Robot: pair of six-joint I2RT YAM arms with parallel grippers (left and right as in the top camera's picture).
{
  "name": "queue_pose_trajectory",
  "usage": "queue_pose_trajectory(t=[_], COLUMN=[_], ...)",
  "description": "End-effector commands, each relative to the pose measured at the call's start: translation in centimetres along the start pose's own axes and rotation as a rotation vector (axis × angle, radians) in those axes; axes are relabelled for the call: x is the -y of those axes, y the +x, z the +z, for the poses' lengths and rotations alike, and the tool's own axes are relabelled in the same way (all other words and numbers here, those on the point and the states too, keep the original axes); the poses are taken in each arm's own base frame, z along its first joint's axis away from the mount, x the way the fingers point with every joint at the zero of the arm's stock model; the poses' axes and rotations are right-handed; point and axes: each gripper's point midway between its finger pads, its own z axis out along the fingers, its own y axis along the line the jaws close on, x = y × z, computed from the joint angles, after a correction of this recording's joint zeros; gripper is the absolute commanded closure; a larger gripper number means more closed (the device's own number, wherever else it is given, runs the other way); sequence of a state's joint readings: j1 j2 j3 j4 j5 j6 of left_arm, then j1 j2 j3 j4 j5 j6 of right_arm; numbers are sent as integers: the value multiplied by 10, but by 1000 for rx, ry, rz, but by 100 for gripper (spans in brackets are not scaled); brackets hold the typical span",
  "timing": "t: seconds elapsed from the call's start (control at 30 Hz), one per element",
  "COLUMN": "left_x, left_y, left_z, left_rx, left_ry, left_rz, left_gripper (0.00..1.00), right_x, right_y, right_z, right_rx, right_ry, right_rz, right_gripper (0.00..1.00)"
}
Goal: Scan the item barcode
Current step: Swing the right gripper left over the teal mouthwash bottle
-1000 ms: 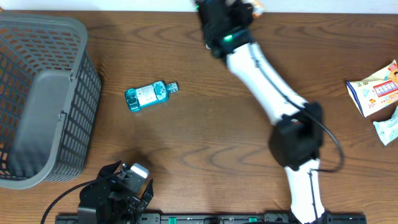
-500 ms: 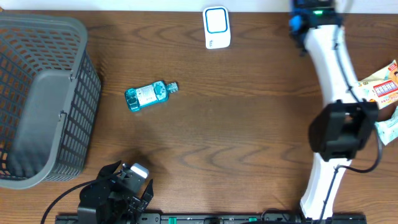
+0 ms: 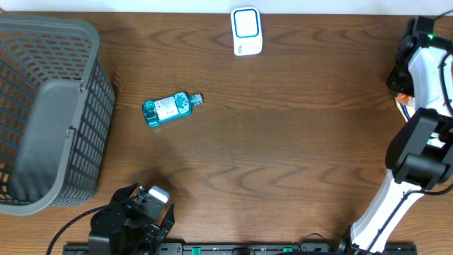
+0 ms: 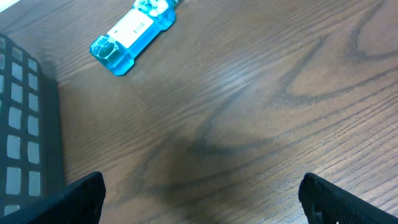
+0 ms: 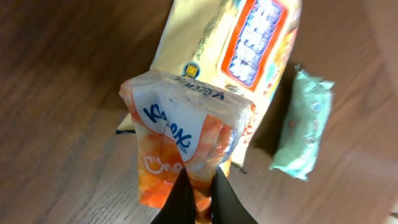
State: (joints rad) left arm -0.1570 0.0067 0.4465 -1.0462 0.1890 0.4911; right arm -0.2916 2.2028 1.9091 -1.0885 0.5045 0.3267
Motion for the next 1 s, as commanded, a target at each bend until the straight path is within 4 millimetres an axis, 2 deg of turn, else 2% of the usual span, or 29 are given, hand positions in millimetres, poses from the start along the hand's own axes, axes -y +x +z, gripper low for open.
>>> queue_pose_trajectory(t=[0.0,0.07,0.17,0.23,0.3,0.37,0.43,0.5,0.6,0.67,0.73,0.87,0.97], left_x=[-1,-1,-1,-1,-1,-1,-1,-1,-1,-1,-1,-1,-1], left_y=[4,4,4,4,4,4,4,4,4,4,4,4,4], left_z=[1,1,1,1,1,1,1,1,1,1,1,1,1], left_rx=[-19,-19,-19,-19,-19,-19,-19,-19,-19,-19,-19,-19,-19], left_ry=[-9,-10,-9,-9,-9,-9,-9,-9,-9,-9,-10,-10,-9], left_rz=[5,5,5,5,5,4,5,5,5,5,5,5,5], left_gripper=[1,1,1,1,1,1,1,1,1,1,1,1,1], right_x=[-12,-15,-23,-28,-34,-44,-61,-81,-115,-140,-157,-202,-227], right_y=[13,15,15,14,11,9,8,11,27,46,67,124,155], right_z=[12,14,10,2,-10,-26,-49,-75,-116,-140,-156,-184,-202], right_rx=[-48,-54,-55,-48,-36,-21,-10,-17,-57,-110,-172,-283,-321], right_ry=[-65,-76,-110,-132,-167,-232,-348,-491,-703,-820,-874,-923,-925], right_rz=[25,23,18,13,11,9,9,-2,-49,-98,-124,-203,-225], right_gripper=[99,95,69,65,54,32,1,1,1,1,1,1,1])
